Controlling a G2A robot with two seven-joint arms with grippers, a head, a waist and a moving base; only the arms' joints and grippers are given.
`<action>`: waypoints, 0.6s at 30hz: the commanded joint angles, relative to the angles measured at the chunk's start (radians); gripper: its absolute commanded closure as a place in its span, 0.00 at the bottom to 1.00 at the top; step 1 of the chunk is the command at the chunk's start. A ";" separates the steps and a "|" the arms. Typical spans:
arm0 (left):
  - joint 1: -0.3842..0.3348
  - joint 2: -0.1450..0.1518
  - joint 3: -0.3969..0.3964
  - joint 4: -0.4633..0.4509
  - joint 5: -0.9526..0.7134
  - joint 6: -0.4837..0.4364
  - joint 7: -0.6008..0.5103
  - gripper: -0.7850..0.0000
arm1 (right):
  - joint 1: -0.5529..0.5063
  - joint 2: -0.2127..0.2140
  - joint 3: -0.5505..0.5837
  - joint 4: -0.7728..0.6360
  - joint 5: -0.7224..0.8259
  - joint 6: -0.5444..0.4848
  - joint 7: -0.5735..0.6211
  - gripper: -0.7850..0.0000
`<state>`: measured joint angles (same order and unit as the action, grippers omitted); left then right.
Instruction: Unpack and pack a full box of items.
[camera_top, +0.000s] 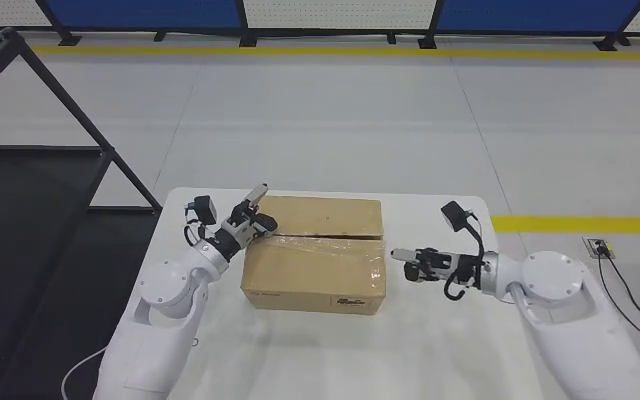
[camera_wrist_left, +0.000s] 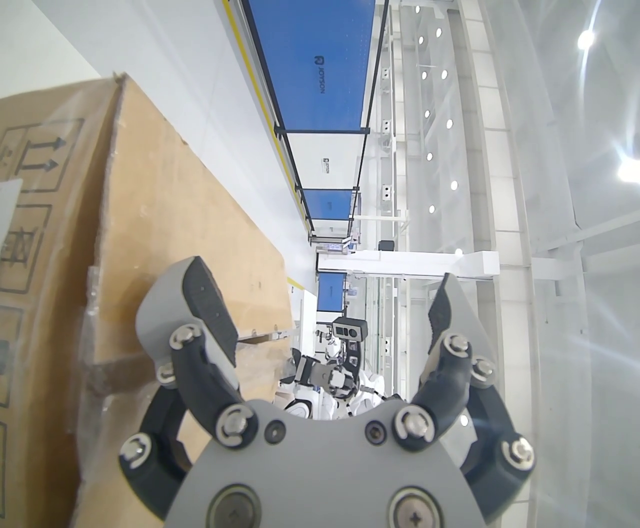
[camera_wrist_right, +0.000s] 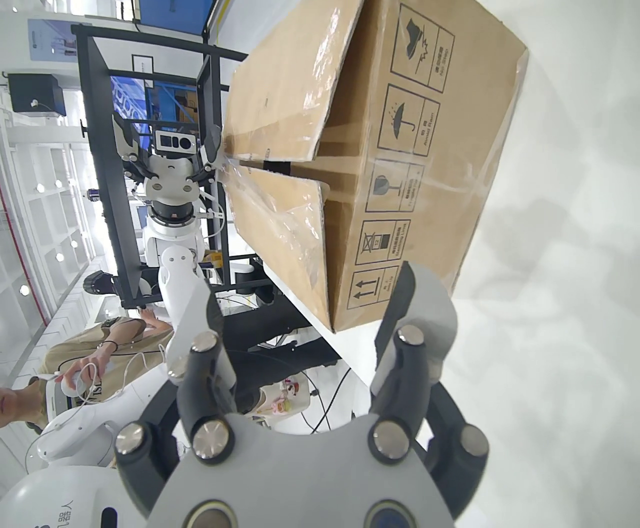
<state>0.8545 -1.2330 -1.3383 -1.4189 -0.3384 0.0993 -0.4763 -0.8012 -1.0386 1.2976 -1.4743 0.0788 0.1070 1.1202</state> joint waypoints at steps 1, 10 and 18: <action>0.000 0.000 0.000 0.000 0.000 0.000 0.003 0.00 | 0.020 -0.003 -0.017 0.023 0.014 -0.013 0.005 0.56; 0.003 0.000 -0.002 -0.003 -0.001 -0.003 0.008 0.00 | 0.105 -0.016 -0.091 0.106 0.023 -0.024 0.023 0.99; 0.008 0.001 -0.009 -0.008 -0.002 -0.009 0.011 0.00 | 0.139 -0.018 -0.106 0.062 0.019 -0.051 -0.005 1.00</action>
<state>0.8616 -1.2321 -1.3467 -1.4261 -0.3409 0.0907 -0.4654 -0.6644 -1.0565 1.1909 -1.4026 0.0947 0.0654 1.1200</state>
